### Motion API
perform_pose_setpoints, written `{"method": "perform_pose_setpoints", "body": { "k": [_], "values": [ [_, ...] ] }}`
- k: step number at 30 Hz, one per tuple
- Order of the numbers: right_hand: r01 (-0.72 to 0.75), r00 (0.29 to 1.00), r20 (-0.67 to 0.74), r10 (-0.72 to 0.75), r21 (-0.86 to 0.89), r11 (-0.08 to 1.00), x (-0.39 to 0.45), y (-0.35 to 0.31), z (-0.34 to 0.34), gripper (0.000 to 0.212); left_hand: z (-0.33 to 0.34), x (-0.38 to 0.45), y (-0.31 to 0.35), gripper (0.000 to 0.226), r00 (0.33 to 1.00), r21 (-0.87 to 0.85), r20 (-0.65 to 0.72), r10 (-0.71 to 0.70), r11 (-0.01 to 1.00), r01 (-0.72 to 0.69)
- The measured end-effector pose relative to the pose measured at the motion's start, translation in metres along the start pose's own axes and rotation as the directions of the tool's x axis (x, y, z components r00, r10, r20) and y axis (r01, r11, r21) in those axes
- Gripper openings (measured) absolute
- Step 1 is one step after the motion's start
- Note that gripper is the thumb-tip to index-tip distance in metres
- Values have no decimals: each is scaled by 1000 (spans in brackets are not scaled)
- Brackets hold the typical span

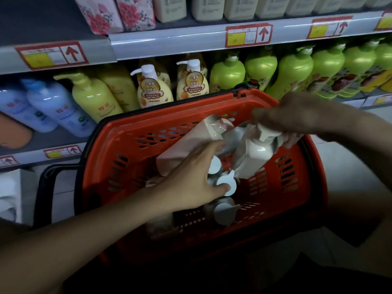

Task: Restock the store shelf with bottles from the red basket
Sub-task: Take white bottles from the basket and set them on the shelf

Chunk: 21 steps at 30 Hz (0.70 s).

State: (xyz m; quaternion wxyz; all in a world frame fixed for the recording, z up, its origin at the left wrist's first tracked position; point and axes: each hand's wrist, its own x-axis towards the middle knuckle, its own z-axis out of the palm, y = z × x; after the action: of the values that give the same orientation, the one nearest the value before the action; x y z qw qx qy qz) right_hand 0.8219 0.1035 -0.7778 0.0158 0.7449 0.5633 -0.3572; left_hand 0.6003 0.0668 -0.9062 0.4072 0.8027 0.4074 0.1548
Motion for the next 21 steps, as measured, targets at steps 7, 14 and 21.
{"method": "perform_pose_setpoints", "body": {
  "k": [7, 14, 21],
  "values": [
    [111, 987, -123, -105, 40, 993, -23, -23, -1, 65, -5, 13, 20, 103, 986, -85, -146, 85, 992, -98],
    [175, 983, -98, -153, 283, 943, -18, -34, 7, 59, -13, 19, 22, 91, 939, -174, -344, -18, 984, -45],
    [287, 954, -75, -290, 505, 814, 7, -38, 14, 56, -57, 24, 20, 66, 898, -809, -119, -423, 566, 159]
  ]
}}
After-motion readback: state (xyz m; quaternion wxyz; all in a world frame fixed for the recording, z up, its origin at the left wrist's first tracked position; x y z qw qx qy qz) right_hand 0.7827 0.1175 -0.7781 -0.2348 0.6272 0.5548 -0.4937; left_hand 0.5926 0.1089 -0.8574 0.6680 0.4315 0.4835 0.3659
